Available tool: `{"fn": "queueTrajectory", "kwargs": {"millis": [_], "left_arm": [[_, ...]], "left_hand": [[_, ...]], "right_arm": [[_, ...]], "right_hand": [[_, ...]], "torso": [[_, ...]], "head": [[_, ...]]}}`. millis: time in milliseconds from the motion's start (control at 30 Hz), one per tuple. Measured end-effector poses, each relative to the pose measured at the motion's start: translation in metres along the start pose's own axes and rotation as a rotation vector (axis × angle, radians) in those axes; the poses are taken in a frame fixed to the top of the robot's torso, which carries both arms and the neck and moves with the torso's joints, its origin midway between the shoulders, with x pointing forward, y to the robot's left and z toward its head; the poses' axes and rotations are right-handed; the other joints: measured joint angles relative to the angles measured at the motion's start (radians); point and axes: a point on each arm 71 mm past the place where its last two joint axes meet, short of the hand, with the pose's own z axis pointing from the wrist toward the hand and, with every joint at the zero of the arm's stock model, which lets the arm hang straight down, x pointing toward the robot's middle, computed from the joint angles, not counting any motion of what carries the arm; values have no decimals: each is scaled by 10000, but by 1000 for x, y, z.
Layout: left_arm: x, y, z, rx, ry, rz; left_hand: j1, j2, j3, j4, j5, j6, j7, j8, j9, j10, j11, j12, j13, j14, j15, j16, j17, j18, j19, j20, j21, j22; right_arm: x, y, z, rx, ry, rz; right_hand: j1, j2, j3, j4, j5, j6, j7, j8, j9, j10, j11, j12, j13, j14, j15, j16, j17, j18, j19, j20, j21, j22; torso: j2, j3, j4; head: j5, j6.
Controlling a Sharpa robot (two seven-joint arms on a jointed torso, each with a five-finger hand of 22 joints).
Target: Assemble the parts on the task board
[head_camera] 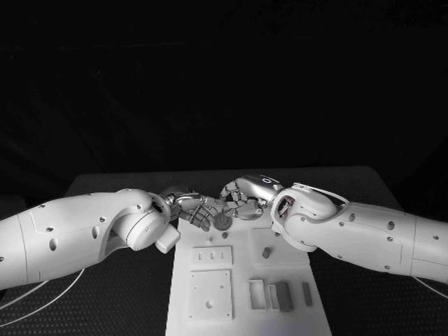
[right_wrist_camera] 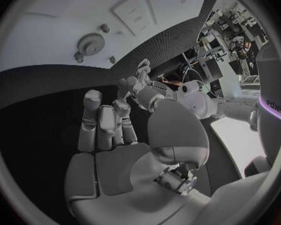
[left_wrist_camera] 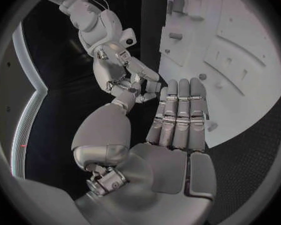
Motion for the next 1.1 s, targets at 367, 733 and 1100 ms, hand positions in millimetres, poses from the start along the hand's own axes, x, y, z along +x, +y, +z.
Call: {"fn": "queueTrajectory", "kwargs": {"millis": [367, 733, 1100], "left_arm": [[1, 0, 0, -85, 59, 97], [0, 0, 0, -81, -32, -1], [0, 1, 0, -57, -97, -249]], "left_hand": [[59, 103, -20, -76, 0, 0, 0, -38, -16, 0, 0, 0, 28, 0, 0, -11, 60, -6, 0, 0, -40, 33], [189, 234, -11, -238, 0, 0, 0, -56, -40, 0, 0, 0, 57, 0, 0, -40, 108, -11, 0, 0, -41, 54], [401, 550, 11, -564, 0, -10, 11, -77, -63, 0, 0, 0, 123, 0, 0, -84, 196, -14, 0, 0, -41, 108]], "right_arm": [[2, 8, 3, -125, 29, 49], [3, 15, 6, -240, 60, 85], [5, 18, 11, -265, 68, 95]], "right_hand": [[-18, 16, -1, -1, 0, 12, -12, -38, 3, 0, 1, 0, -1, -1, 1, 0, 0, -3, -1, 1, 0, 0], [-69, 13, -14, -14, 0, 22, -18, -13, 4, 0, 1, -1, -2, -2, 3, 0, -2, -3, -1, 1, -1, 0], [-81, 0, 13, -44, 0, 61, -12, -6, 22, 1, 1, -1, -2, 3, -1, 0, -2, -8, -2, 2, -1, 0]], "torso": [[8, 0, -19], [8, 8, -16], [7, 6, -17]], "head": [[33, -34], [-7, -57], [-31, -60]]}}
